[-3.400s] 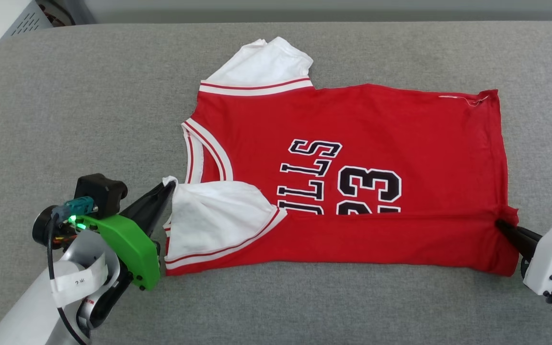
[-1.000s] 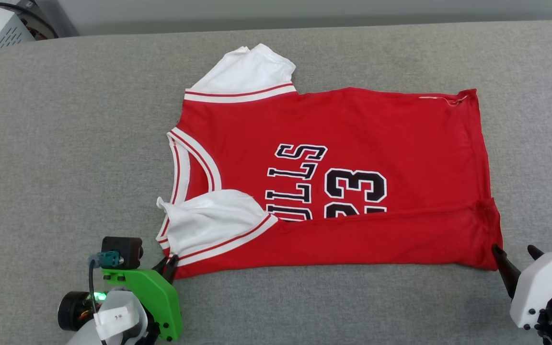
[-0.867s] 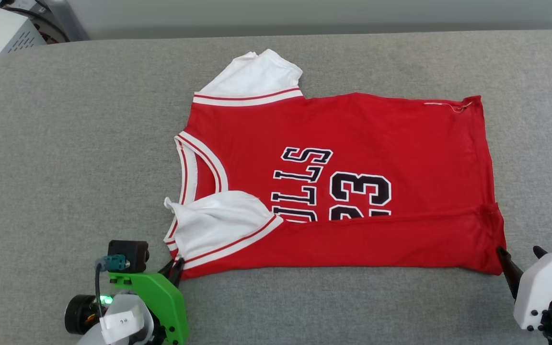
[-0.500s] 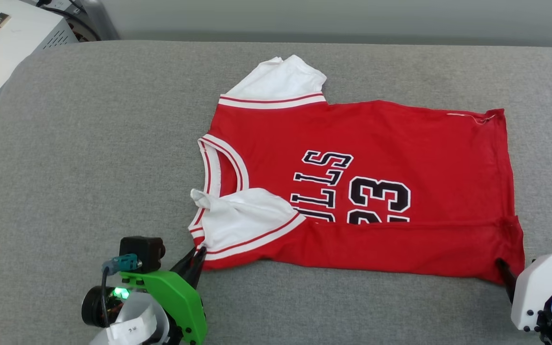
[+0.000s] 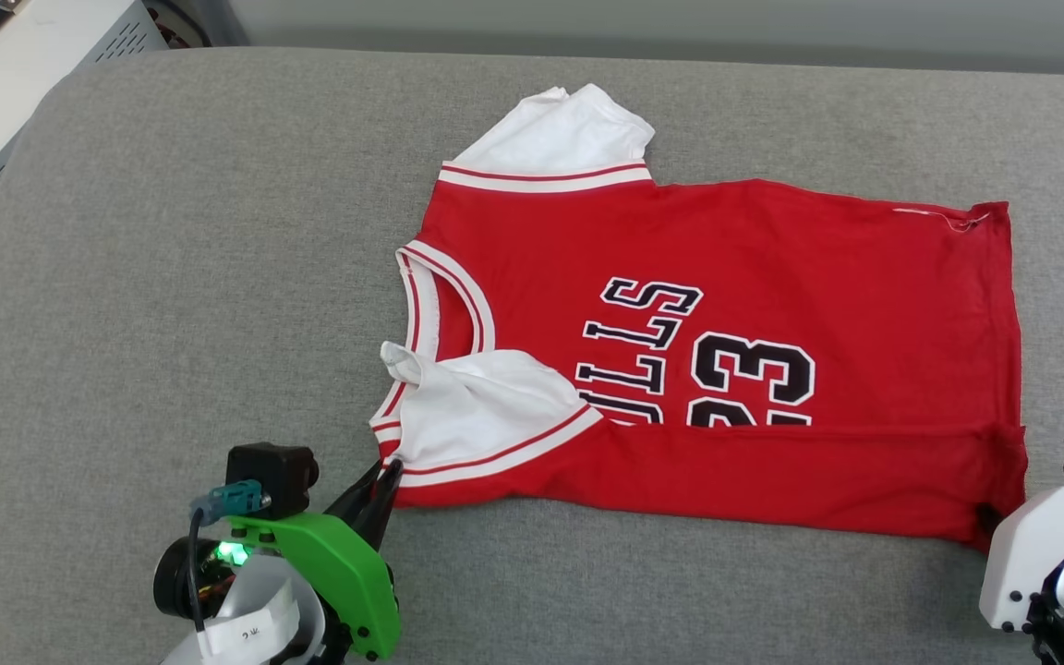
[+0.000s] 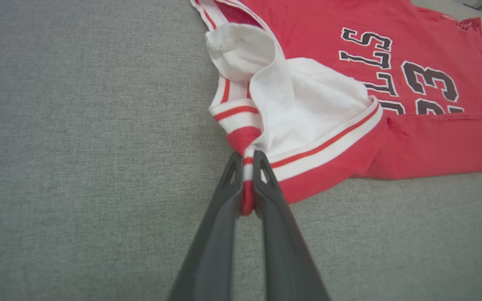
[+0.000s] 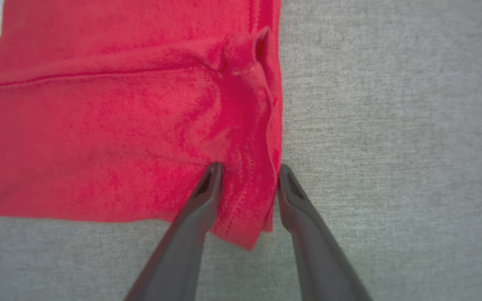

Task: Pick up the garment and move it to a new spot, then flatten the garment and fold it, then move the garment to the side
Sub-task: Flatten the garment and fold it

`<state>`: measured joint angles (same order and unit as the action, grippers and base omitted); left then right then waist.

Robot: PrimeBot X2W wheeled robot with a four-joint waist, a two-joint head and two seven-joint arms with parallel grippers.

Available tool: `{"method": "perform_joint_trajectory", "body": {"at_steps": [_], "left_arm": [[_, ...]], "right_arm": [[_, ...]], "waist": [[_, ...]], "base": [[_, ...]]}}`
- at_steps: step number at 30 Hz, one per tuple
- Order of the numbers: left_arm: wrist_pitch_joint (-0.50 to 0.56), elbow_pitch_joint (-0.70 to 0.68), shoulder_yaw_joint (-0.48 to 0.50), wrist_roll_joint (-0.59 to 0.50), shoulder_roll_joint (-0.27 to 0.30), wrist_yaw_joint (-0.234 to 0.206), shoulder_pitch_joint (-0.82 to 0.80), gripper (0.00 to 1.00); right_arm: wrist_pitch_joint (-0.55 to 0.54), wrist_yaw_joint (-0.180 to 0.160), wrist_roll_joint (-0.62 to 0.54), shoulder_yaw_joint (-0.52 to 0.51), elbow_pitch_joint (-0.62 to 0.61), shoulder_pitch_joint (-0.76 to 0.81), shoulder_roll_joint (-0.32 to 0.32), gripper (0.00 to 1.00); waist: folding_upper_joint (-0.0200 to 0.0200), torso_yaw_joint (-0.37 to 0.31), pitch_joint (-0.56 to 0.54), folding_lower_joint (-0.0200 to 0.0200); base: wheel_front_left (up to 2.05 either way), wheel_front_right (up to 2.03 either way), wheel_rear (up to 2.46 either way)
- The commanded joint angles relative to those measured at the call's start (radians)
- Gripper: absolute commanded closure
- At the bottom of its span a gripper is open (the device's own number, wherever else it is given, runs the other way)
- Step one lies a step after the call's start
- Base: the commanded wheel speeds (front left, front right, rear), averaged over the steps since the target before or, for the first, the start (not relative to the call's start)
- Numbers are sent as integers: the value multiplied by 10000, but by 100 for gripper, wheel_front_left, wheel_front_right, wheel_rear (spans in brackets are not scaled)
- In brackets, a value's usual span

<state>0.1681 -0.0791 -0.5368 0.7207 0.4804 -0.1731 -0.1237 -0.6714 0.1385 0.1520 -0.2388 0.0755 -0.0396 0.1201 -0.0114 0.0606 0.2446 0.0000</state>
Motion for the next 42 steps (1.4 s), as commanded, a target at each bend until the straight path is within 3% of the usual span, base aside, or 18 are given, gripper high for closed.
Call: {"method": "perform_joint_trajectory", "body": {"at_steps": [1,11,22,27,33,34,35,42], "left_arm": [[34,21,10,-64,82,-72,96,100],[316,516,-94,68,382,-148,601,100],[719,407,-423,529,443,-297,1795,100],[679,713,-605,394,392,-333,1878,100],[207,1188,-604,452,163,89,1621,100],[56,1362,-617,307,178,108,1511,8],[-13,1425,-609,268,167,106,1475,0],[-1238,1480,-259,-116,57,167,999,0]], "right_arm": [[1,-78,-18,23,344,-29,-100,100],[129,-78,242,-300,191,99,421,100],[-1203,-78,968,-201,-842,1076,1028,100],[-1722,-78,1137,-351,-1071,1596,931,100],[-1854,-78,1052,-347,-867,1787,716,100],[-1710,-78,1072,-294,-827,1734,670,53],[-1614,-78,1098,-316,-810,1698,634,0],[-628,-78,1276,-227,-1115,1292,708,0]], "waist": [[114,-30,-72,0],[114,-159,-871,0],[114,-222,-1465,0],[114,-199,-1496,0],[114,-221,-1411,0],[114,-243,-1381,0],[114,-255,-1374,0],[114,-321,-1469,0]], "base": [[0,0,0],[0,0,0],[0,0,0],[0,0,0],[0,0,0],[0,0,0],[0,0,0],[0,0,0]]}}
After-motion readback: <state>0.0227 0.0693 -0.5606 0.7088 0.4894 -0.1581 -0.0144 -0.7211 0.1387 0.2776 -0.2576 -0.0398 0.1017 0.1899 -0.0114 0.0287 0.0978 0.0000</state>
